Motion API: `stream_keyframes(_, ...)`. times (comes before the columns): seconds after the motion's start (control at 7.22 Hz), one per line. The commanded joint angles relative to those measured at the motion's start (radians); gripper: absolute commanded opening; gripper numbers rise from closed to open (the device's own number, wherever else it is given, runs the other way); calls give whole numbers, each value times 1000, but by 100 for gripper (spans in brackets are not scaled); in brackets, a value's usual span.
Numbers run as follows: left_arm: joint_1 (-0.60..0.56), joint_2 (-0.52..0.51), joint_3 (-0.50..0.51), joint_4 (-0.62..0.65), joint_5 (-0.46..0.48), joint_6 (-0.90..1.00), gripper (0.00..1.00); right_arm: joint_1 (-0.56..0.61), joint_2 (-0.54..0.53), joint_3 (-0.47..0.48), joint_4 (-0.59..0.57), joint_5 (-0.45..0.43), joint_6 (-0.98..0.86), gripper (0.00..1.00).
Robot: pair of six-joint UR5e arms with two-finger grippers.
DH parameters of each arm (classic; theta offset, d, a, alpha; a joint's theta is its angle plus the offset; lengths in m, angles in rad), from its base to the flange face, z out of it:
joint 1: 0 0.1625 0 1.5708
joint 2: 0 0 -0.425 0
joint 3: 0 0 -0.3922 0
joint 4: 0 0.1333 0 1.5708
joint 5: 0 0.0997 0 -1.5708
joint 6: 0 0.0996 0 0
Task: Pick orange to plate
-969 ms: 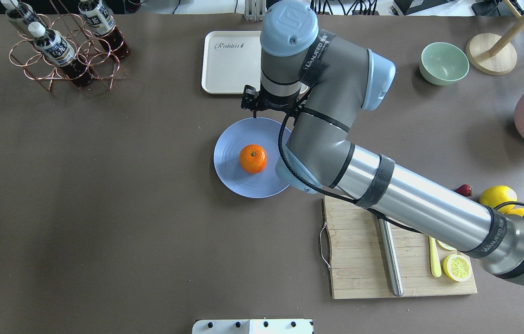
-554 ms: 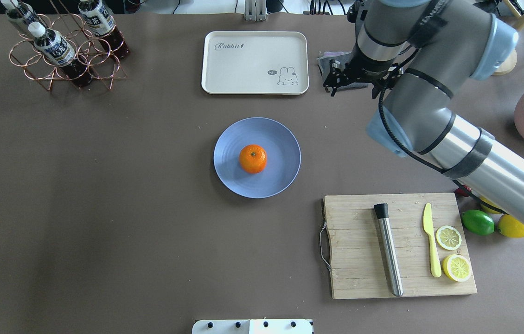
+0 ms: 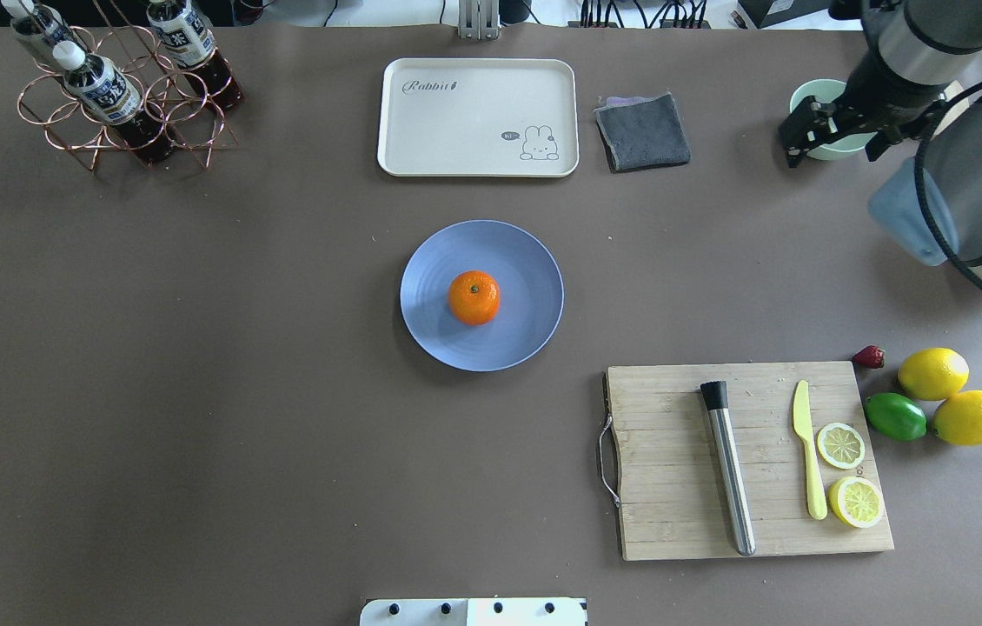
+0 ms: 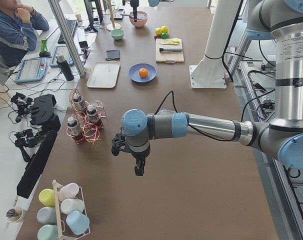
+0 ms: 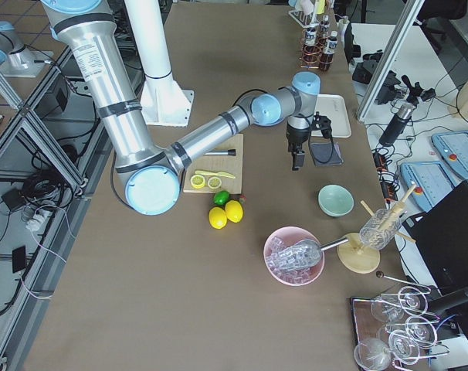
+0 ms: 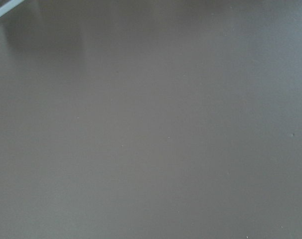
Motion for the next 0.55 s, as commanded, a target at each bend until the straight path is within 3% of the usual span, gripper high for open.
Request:
stream_keyframes(0.0,-11,-8,-3,20,6,7,98,215,-195,-20,0,54,-367,100)
stream_keyframes(0.14,-9,-8,-4,18,4,7,98,289,-262,-21,0,56,-470,100)
stream_keyframes(0.42,-11,-8,-7,18,3,7,98,374,-356,-17,2,53,-485,100)
